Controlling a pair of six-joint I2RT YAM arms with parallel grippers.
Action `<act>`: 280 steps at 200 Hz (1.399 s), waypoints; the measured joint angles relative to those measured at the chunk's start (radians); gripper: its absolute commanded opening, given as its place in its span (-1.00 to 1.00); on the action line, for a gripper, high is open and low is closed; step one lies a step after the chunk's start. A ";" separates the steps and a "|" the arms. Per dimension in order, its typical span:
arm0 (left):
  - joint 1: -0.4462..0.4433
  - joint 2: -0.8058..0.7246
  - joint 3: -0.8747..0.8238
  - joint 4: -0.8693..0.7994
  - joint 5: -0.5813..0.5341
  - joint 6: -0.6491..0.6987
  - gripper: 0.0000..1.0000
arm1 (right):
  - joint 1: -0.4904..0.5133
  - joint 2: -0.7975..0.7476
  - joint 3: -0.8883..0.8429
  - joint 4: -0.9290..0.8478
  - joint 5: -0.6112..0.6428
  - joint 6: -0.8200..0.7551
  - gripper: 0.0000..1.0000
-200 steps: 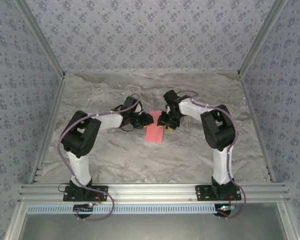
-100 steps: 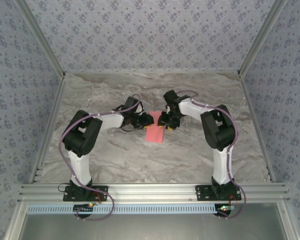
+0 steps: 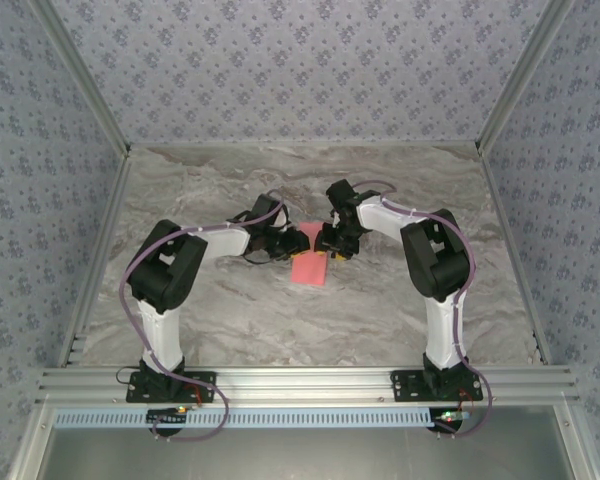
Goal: Fold a paper plane with a square sheet of paper (pick it up from the middle)
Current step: Hold the square sheet of paper at the center of the table.
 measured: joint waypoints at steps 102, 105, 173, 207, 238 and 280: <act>-0.003 0.037 0.024 -0.045 0.000 0.019 -0.56 | 0.006 0.000 0.000 0.000 0.006 0.000 -0.03; -0.003 0.038 0.025 -0.048 0.000 0.020 -0.56 | 0.006 0.000 0.000 0.000 0.006 0.000 -0.03; -0.002 0.050 0.049 -0.109 -0.004 0.047 -0.61 | 0.002 -0.067 -0.055 0.076 -0.005 0.000 -0.01; 0.000 0.058 0.063 -0.136 -0.004 0.054 -0.66 | -0.018 -0.135 -0.124 0.126 -0.008 0.000 0.02; 0.002 0.064 0.071 -0.150 -0.004 0.060 -0.73 | -0.047 -0.233 -0.145 0.146 -0.012 -0.010 -0.20; 0.002 0.064 0.071 -0.155 -0.011 0.061 -0.92 | -0.008 -0.257 -0.129 0.208 -0.059 -0.025 -0.90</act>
